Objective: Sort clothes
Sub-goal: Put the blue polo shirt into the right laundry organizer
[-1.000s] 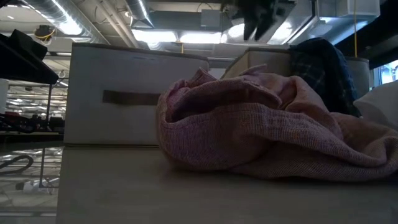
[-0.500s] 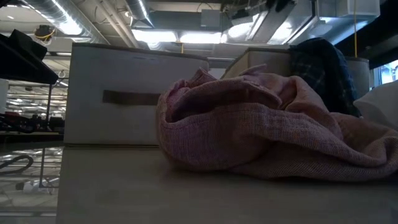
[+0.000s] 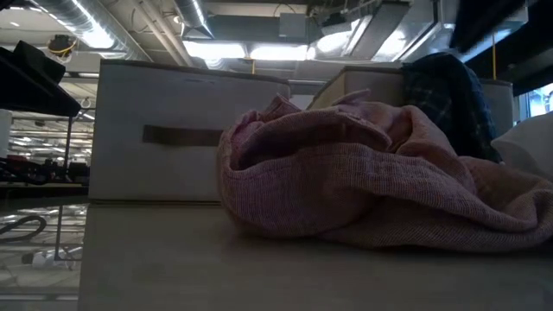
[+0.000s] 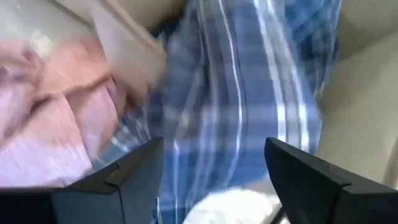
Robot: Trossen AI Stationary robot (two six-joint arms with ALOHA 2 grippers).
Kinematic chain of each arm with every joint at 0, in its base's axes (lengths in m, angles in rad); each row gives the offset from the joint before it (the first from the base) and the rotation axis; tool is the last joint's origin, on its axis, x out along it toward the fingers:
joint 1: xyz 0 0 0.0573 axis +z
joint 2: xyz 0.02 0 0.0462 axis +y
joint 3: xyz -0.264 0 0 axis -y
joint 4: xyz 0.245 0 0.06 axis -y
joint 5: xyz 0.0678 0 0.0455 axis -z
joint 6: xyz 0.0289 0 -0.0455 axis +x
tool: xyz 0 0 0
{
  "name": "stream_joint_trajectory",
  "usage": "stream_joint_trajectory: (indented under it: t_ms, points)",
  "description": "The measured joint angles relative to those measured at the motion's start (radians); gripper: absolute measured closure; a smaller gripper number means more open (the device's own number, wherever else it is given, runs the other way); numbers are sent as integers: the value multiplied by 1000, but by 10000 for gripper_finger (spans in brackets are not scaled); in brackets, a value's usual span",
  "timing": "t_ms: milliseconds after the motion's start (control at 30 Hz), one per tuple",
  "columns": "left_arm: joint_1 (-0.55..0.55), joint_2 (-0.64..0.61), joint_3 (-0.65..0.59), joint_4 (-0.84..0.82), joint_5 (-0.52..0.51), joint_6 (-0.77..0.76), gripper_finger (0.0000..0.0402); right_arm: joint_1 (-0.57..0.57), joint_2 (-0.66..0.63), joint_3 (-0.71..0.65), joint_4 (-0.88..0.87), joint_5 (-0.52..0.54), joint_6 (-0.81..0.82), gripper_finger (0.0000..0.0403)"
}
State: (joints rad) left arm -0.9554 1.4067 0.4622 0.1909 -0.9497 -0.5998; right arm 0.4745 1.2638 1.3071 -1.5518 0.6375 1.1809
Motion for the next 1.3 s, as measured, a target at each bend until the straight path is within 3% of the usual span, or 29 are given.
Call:
stream_joint_trajectory:
  t_ms: [300,633,800,1067,1300]
  points:
    - [0,0,0,-1,-1,4,274,116,-75,-279,173,-24,47,125]
    - [0,0,0,-1,-4,4,274,128,-74,-478,423,1,35,125]
    - [0,0,0,0,-4,4,274,127,-70,-525,572,60,-3,125]
    - [1,0,0,-1,-6,4,274,111,-69,-544,699,310,56,125]
    - [1,0,0,-1,-6,4,274,22,-45,-544,713,300,72,137]
